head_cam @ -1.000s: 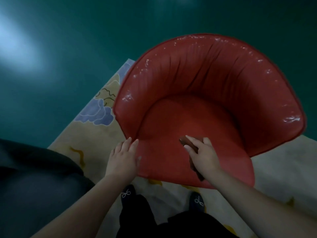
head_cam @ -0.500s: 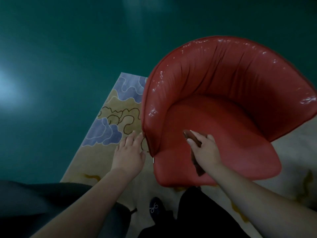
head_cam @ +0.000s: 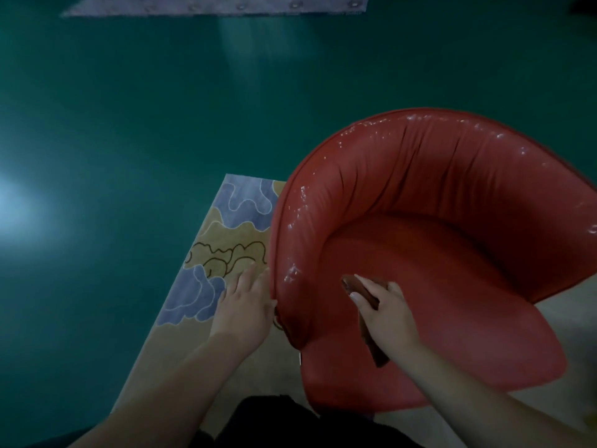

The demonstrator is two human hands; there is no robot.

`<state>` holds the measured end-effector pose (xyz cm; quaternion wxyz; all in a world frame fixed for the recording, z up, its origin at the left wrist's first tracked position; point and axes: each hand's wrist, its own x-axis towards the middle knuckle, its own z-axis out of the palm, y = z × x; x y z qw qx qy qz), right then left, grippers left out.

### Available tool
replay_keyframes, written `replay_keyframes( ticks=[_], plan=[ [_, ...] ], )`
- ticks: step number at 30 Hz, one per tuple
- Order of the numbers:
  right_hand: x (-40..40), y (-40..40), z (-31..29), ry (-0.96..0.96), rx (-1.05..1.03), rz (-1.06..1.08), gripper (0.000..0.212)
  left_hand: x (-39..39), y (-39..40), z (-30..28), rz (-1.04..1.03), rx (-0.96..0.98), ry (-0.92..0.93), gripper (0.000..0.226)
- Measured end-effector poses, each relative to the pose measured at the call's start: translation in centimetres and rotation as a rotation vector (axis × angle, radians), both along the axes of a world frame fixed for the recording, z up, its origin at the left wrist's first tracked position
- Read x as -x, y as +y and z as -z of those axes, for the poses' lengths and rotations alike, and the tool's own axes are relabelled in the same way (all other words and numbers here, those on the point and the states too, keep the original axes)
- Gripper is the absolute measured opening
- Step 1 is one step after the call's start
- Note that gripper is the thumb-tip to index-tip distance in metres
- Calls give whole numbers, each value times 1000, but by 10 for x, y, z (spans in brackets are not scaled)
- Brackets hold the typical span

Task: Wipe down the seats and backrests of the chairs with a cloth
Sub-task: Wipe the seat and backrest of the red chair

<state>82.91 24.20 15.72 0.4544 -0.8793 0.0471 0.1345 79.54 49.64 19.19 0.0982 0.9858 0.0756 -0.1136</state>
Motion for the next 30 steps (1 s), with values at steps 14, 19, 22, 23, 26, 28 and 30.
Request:
replay_keyframes(
  ticks=[14,19,22,23,26,28,30],
  plan=[
    [-26,82,19,81,19,371,40,-137,59,33,335,23,101,92],
    [-15,124,30,133,25,592,41,-162,68,46,440,39,169,105],
    [-8,142,33,163,34,684,40,-164,72,50,479,96,197,103],
    [-5,147,33,157,28,709,40,-163,73,51,483,112,196,102],
    [2,157,32,140,24,750,39,-164,74,53,504,126,189,100],
    [4,165,33,137,3,761,39,-165,74,53,516,125,190,99],
    [3,172,36,132,-29,779,38,-165,74,54,522,120,188,98]
  ],
)
